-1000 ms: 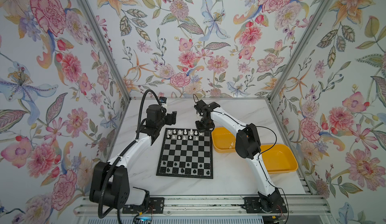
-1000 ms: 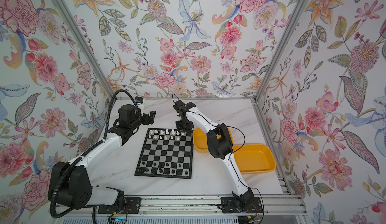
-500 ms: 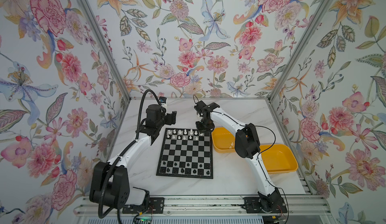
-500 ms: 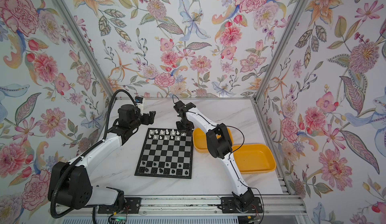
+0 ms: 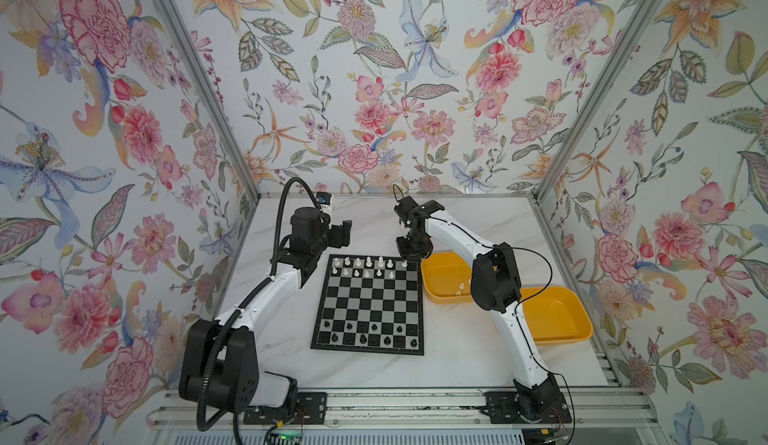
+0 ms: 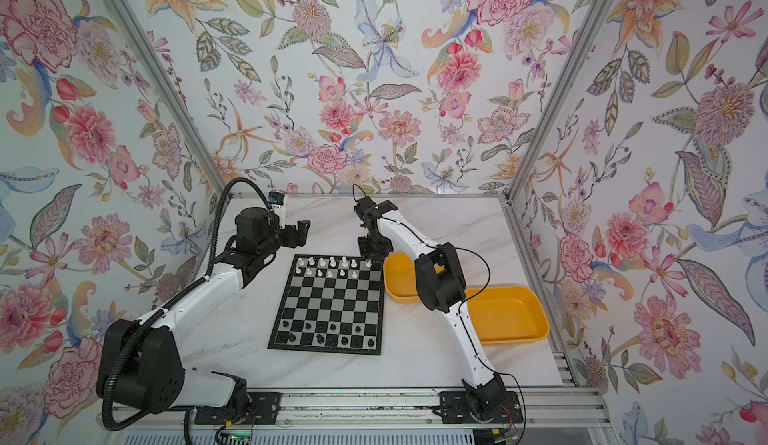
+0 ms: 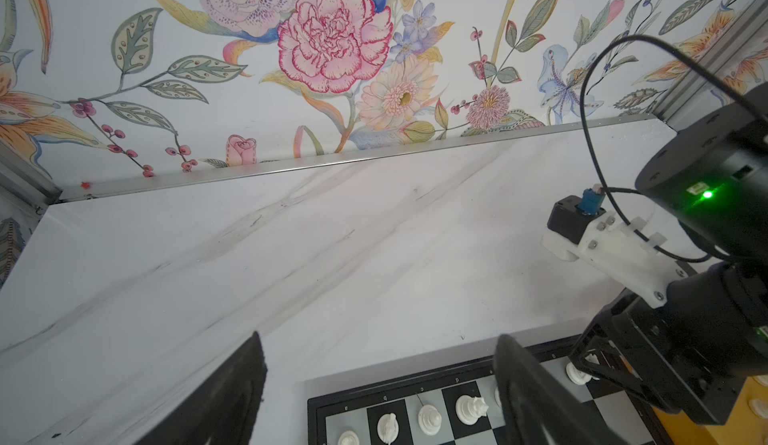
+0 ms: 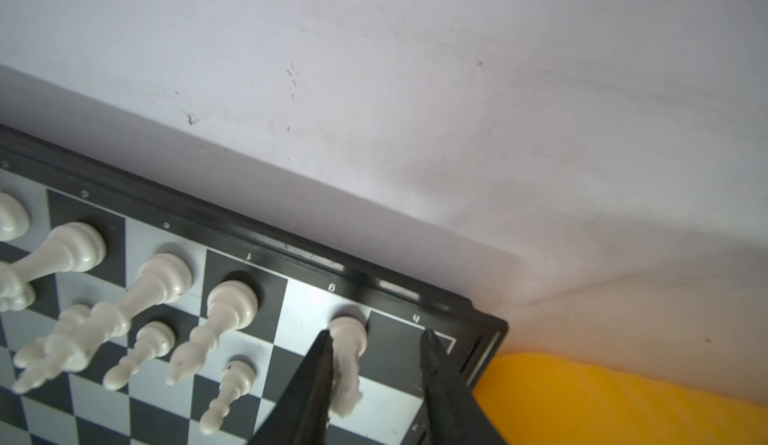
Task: Set up the chess pieces on the board
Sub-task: 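Raise the right gripper and move it back over the yellow tray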
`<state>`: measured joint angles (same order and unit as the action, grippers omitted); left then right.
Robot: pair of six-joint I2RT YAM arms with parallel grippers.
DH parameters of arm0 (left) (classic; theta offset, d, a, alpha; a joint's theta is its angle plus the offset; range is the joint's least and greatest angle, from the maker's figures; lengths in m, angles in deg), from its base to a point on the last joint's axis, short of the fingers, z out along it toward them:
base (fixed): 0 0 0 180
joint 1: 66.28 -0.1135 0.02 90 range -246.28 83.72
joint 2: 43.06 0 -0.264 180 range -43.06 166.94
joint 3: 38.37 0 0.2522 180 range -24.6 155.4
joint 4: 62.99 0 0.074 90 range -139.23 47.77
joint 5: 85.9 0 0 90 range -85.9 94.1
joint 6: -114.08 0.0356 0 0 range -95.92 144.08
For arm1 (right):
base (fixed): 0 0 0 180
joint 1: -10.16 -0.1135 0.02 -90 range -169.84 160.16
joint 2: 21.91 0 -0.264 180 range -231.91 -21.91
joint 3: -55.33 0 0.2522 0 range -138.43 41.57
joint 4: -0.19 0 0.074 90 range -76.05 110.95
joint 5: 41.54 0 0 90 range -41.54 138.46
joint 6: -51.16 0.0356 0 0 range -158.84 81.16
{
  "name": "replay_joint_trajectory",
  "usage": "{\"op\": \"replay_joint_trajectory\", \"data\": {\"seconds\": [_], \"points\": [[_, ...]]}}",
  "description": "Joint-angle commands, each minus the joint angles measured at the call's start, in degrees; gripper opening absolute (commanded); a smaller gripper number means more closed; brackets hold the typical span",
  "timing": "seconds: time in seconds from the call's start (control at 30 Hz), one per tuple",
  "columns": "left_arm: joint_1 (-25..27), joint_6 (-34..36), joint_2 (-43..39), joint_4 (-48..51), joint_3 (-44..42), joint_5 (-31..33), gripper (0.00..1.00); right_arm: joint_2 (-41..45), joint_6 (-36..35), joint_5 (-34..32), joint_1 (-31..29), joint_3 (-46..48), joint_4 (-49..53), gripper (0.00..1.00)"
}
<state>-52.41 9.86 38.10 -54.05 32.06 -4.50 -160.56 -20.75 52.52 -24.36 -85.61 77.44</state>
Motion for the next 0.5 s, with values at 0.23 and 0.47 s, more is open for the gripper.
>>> {"op": "replay_joint_trajectory", "data": {"seconds": [0.23, 0.47], "points": [[-0.67, -0.98, 0.22, -1.61, 1.17, -0.45, 0.87, 4.39, -2.22, 0.13, 2.12, -1.92, 1.40, 0.42], [-0.45, -1.47, 0.31, -2.21, 1.28, -1.57, 0.88, 7.19, -2.31, 1.30, 4.05, -3.17, 1.12, 0.47]]}}
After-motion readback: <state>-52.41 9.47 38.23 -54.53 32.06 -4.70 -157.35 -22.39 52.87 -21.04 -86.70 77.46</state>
